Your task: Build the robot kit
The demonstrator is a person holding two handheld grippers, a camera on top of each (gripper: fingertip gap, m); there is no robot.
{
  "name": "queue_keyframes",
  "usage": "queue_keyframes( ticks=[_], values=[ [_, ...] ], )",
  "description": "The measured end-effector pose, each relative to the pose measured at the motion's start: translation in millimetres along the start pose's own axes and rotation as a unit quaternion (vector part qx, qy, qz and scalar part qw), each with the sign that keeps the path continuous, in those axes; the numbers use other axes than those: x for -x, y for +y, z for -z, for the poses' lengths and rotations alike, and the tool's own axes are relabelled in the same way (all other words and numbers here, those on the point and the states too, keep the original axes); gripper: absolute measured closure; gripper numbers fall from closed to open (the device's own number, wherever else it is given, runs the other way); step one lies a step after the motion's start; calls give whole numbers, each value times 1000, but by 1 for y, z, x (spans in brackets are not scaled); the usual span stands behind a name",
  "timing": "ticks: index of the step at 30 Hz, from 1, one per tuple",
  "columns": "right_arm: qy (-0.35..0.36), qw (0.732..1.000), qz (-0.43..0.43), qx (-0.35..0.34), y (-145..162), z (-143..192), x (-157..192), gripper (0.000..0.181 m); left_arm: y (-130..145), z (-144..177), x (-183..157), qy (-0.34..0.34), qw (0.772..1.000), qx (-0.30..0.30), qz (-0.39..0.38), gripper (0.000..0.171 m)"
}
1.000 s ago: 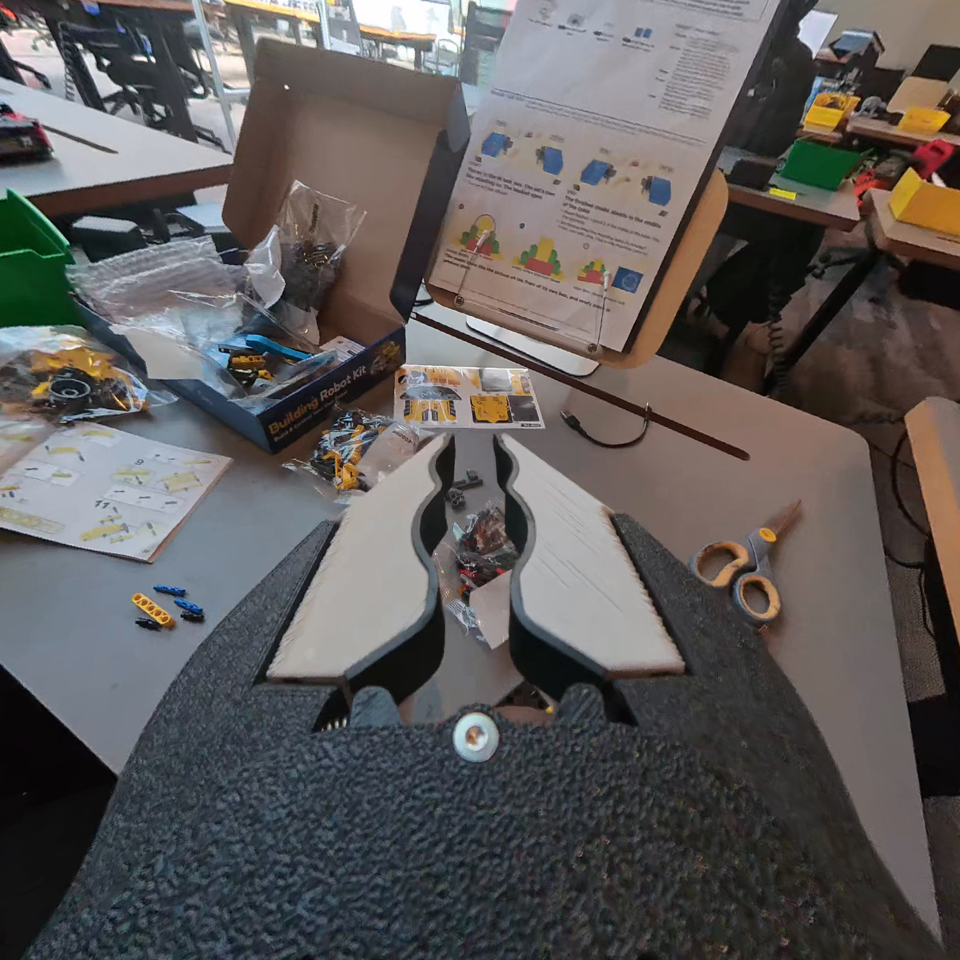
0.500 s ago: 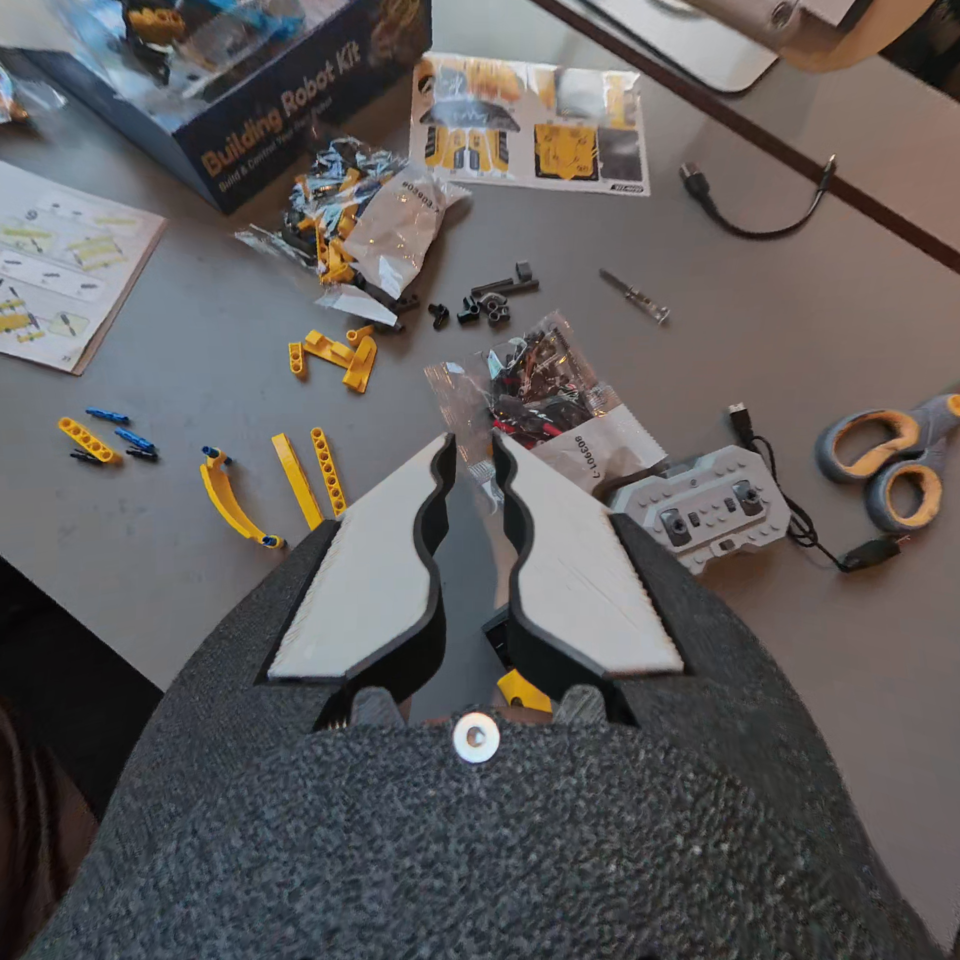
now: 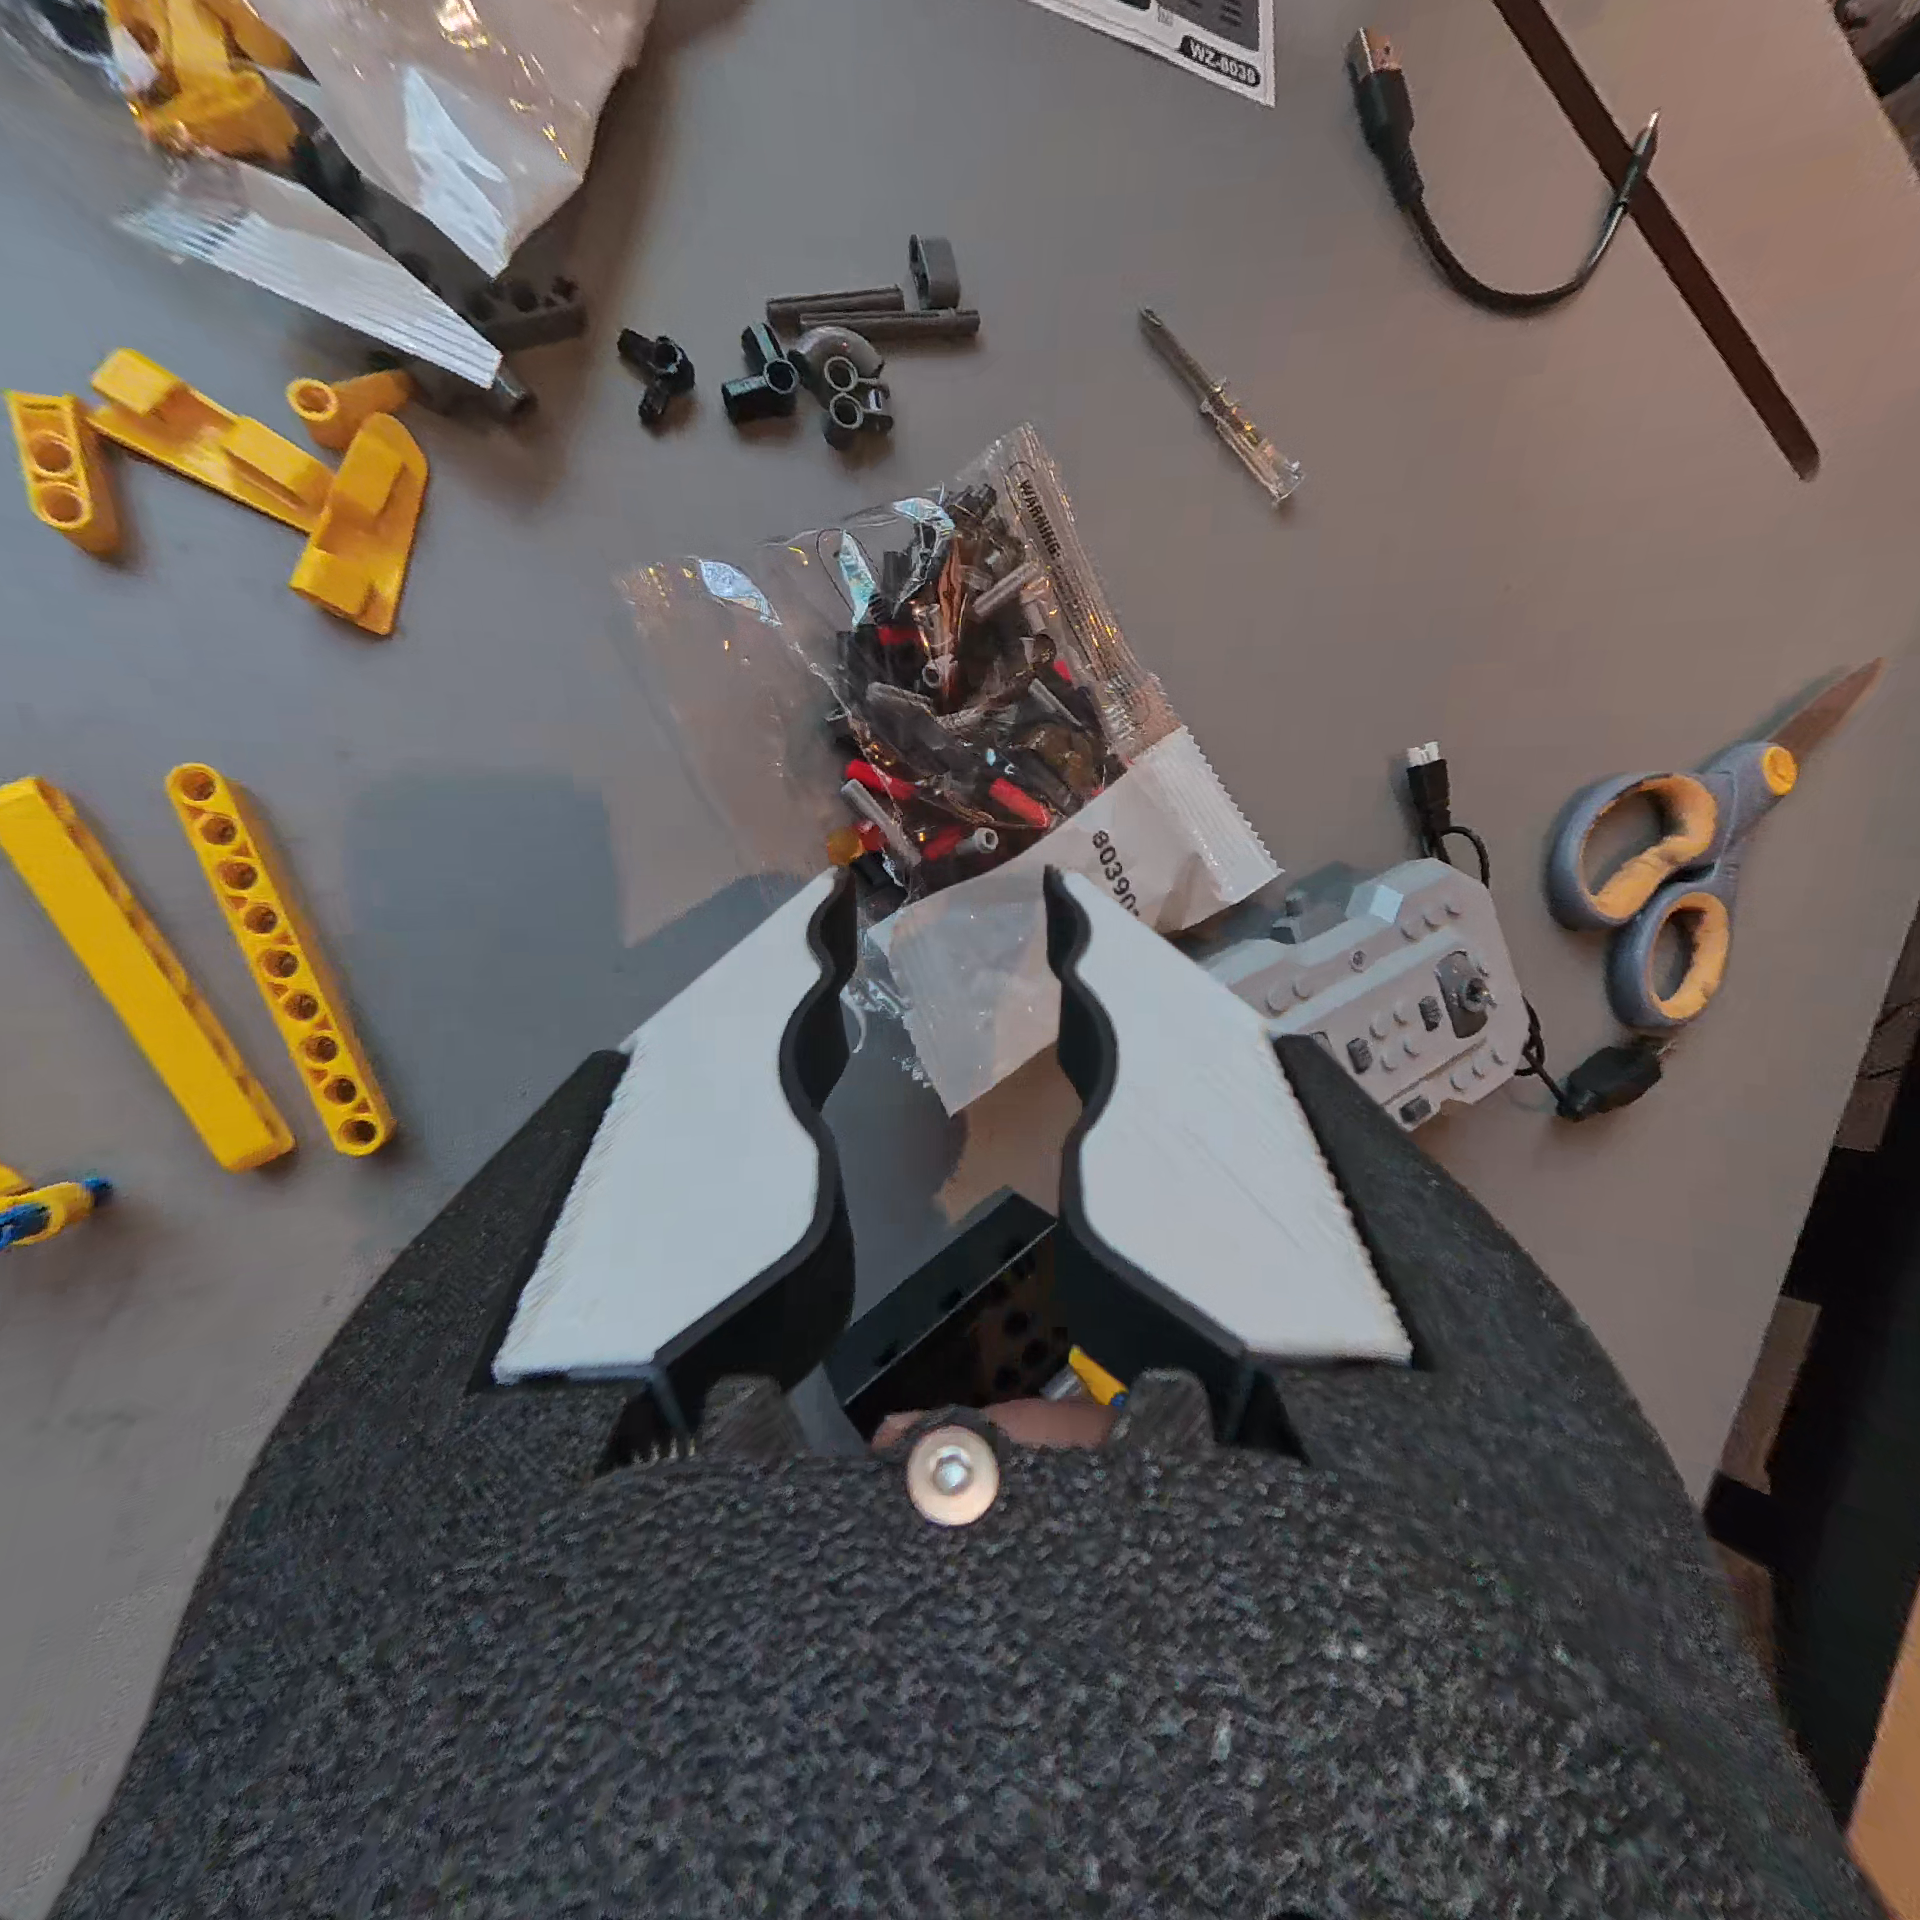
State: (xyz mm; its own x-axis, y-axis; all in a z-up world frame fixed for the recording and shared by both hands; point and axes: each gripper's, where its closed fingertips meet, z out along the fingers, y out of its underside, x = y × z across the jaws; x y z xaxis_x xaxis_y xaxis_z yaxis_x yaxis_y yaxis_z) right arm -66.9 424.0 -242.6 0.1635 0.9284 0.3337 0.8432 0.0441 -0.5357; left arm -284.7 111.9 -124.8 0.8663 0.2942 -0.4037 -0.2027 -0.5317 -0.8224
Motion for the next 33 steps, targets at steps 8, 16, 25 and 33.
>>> queue_keyframes(
  ticks=[8, 16, 25, 33],
  values=[
    [24, 1000, 14, 2, 3, -7, -8, 174, 13, -14, -14, 17, 1000, 26, -5, 141],
    [21, 999, -27, -5, 8, 6, -28, 172, 15, -15, -20, 31, 999, 29, -9, 133],
    [-58, 995, -71, -34, -1, 22, -11, 172, 3, -17, -66, 86, 996, 16, -22, 129],
    [-90, 992, -85, -27, 5, 22, -1, 173, -30, -45, -147, 169, 983, -4, -78, 130]
  ],
)
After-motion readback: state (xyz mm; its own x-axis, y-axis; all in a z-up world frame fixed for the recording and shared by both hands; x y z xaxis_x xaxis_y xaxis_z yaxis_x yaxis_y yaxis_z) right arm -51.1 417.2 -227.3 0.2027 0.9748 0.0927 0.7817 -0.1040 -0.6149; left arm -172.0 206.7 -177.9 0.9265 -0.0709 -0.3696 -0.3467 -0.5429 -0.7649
